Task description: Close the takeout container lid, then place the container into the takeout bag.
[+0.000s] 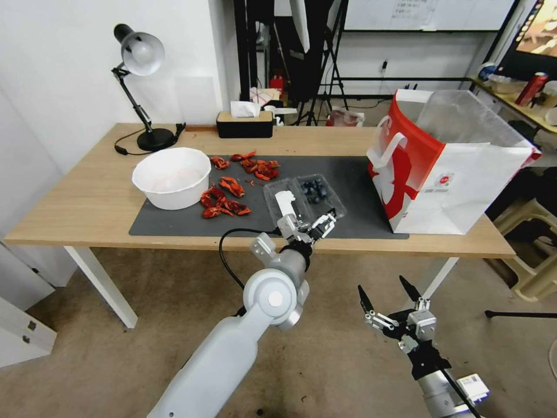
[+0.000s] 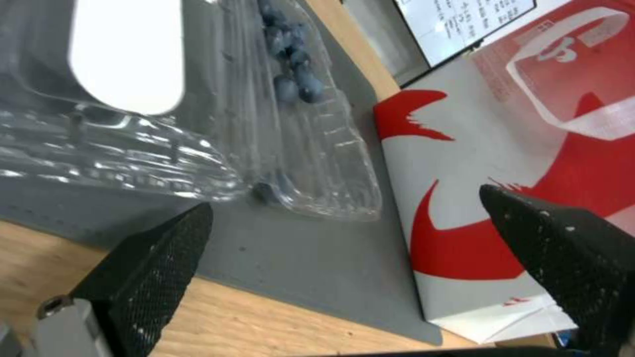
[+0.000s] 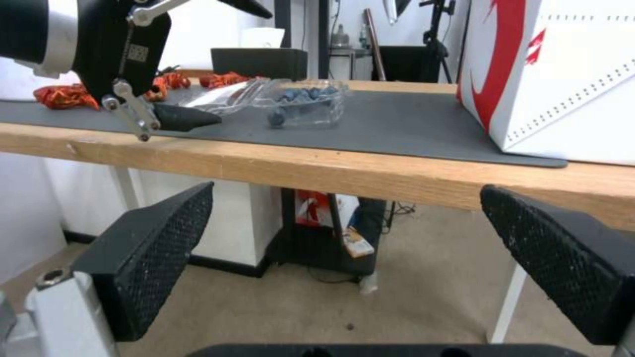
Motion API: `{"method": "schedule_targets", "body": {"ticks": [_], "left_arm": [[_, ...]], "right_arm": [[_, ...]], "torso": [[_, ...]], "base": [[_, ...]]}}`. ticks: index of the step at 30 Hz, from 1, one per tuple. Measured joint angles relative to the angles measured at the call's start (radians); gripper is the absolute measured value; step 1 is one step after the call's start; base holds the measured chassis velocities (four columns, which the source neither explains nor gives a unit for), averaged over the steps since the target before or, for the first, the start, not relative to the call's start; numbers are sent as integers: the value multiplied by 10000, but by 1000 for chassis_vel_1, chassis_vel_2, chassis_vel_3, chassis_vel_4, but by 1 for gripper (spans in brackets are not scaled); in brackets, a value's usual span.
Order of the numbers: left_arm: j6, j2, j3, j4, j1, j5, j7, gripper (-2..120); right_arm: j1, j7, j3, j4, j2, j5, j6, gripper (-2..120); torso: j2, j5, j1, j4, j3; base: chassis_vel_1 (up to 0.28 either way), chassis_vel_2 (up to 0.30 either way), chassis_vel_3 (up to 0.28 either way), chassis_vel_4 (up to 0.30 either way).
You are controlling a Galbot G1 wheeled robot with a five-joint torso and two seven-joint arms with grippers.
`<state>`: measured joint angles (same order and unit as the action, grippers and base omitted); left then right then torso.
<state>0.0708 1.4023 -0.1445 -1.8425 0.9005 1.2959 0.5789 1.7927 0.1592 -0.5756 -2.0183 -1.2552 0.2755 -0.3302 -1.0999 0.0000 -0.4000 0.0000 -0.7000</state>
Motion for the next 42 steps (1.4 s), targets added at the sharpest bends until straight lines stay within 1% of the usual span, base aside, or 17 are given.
{"method": "schedule_targets", "body": {"ticks": [12,25,37,42], "left_arm": [[117,-102,239,-56,48,341,131,100],[226,-57,429,-122,40,669,488,100],[184,-37,635,1,-34,792,453,100],[-22,72,757,33,-50,809,337,100]], "right_arm": [[-66,-95,156,14,-124,-210,18,100],[3,-157,314,15,-310,-453,-16,100],[130,-172,369,21,-443,-592,-140,100],[174,-173,368,-4,-497,-648,-157,100]], "torso": [[-1,0,0,1,0],[0,0,0,0,0],[-2,0,0,0,0],[-2,0,0,0,0]], "base": [[0,0,0,0],[0,0,0,0],[0,0,0,0],[0,0,0,0]]}}
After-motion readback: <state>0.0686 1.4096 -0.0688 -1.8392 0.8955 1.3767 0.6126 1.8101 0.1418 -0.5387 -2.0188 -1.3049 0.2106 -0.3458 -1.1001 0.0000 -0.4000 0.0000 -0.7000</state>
